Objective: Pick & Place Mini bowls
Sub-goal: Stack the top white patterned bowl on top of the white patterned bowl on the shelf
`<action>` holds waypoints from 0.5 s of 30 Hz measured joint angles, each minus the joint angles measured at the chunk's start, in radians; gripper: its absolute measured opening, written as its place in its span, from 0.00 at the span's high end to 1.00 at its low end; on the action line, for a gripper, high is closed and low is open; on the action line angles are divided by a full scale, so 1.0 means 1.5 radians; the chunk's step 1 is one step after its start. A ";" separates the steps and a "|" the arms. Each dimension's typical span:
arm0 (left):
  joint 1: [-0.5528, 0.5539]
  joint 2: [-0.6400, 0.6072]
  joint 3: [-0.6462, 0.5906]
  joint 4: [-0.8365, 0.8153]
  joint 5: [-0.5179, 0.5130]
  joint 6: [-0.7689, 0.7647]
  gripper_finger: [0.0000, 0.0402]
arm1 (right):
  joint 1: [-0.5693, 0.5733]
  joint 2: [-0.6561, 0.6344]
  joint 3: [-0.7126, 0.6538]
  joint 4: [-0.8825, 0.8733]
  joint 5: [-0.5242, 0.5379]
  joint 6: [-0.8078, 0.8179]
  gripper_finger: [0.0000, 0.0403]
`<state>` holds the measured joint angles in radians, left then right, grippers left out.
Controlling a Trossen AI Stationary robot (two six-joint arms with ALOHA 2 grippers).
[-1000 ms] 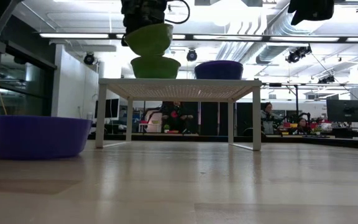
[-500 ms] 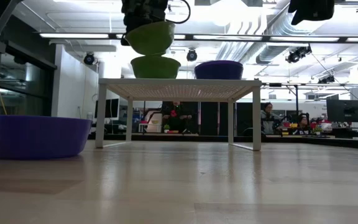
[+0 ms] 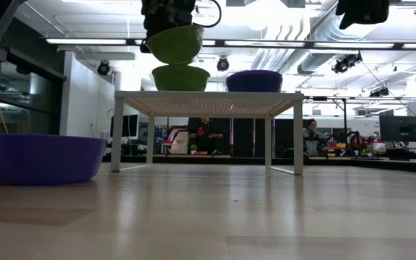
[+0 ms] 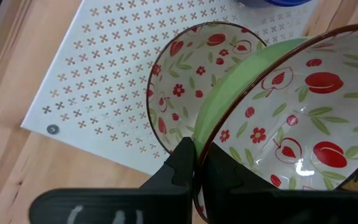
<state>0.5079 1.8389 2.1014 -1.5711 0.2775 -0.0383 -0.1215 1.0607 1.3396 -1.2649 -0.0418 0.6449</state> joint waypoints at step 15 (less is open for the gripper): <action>0.000 -0.001 0.000 0.000 -0.007 -0.013 0.99 | 0.000 0.000 0.000 -0.002 0.000 -0.011 0.65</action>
<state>0.5079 1.8378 2.1010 -1.5711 0.2672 -0.0574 -0.1215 1.0607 1.3396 -1.2684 -0.0412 0.6277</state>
